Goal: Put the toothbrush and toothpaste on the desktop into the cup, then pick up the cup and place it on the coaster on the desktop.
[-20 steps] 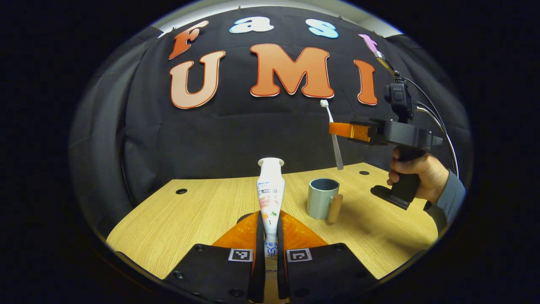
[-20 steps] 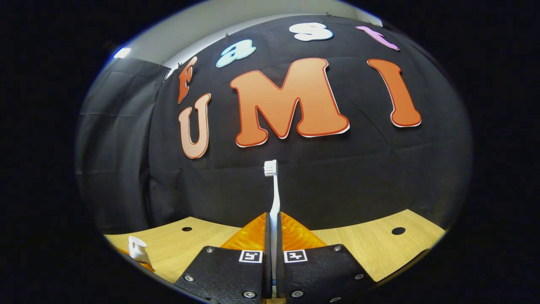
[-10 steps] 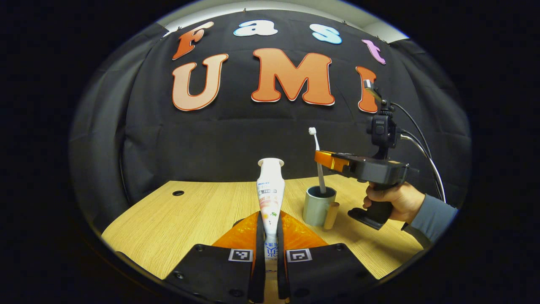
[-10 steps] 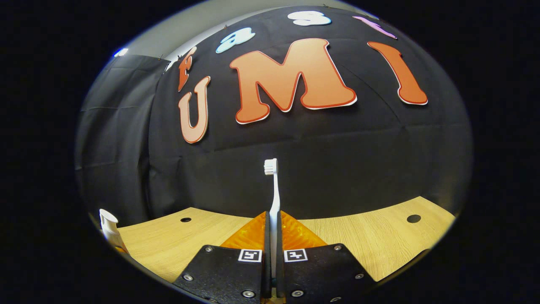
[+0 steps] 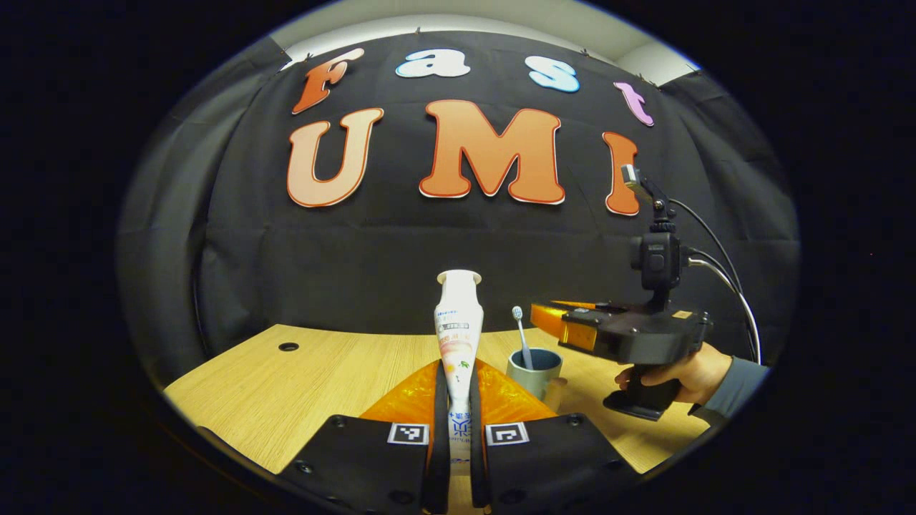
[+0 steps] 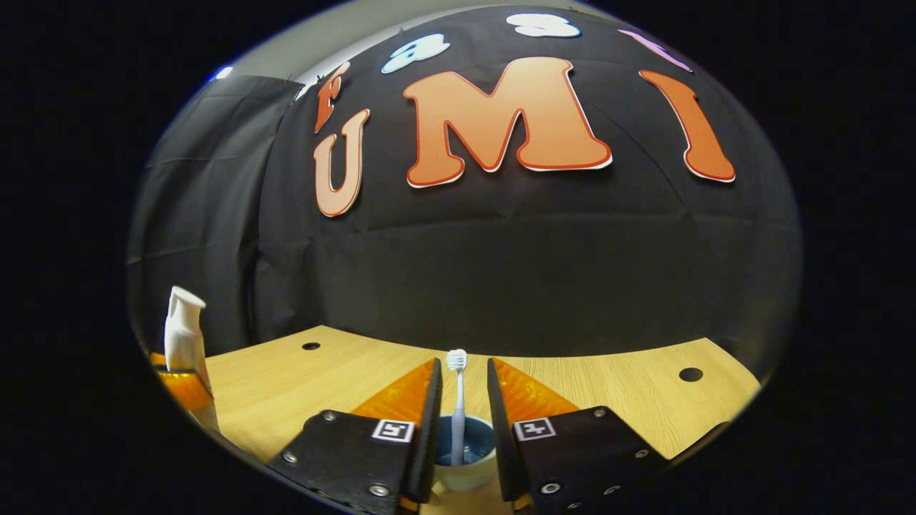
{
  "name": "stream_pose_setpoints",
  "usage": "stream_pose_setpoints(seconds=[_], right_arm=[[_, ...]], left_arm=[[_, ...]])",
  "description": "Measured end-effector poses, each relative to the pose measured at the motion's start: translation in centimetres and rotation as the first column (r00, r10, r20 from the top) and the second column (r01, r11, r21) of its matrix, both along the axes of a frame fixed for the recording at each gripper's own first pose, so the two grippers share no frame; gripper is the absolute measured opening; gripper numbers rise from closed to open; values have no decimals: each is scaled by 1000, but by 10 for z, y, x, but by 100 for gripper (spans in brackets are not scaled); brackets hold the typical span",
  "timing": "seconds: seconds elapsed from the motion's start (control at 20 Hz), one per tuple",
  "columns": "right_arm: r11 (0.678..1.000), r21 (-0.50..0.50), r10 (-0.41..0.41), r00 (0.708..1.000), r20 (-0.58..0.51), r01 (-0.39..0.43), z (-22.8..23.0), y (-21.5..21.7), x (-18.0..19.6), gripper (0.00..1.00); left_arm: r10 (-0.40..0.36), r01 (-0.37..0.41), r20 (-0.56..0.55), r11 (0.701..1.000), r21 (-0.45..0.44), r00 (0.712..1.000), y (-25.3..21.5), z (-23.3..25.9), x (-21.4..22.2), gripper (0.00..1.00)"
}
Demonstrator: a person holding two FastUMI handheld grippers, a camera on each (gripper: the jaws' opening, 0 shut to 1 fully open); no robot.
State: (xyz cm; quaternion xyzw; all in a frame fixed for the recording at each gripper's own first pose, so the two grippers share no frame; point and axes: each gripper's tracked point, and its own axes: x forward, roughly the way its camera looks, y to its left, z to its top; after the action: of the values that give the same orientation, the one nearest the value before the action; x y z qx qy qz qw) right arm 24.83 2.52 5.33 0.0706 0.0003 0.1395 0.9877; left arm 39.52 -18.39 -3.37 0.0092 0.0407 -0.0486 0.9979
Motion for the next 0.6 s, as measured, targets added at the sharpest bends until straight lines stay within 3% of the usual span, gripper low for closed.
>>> stream_pose_setpoints(seconds=[0.05, 0.1, 0.15, 0.2, 0.3, 0.6], right_arm=[[1000, -6, 10, 1000, -8, -10, -2, -1, -6, 44], [1000, -13, 14, 1000, -12, -14, -1, -4, -12, 65], [1000, -19, 11, 1000, -11, -11, 0, -9, -18, 70], [1000, -21, 3, 1000, -11, -3, 2, -17, -24, 86], [1000, -20, -8, 1000, -2, 8, 7, -32, -40, 93], [992, -20, -122, 990, 72, 123, 34, -95, -90, 97]], left_arm=[[-5, 5, 14, 1000, -9, 1000, -4, 1, 2, 15], [-13, 14, 34, 1000, -26, 999, -9, 5, 4, 15], [-20, 22, 54, 999, -40, 998, -13, 11, 9, 15], [-24, 28, 74, 998, -48, 997, -17, 15, 12, 15], [-27, 33, 120, 998, -55, 992, -21, 29, 18, 15], [-67, 88, 224, 992, -85, 972, -56, 58, 38, 14]])
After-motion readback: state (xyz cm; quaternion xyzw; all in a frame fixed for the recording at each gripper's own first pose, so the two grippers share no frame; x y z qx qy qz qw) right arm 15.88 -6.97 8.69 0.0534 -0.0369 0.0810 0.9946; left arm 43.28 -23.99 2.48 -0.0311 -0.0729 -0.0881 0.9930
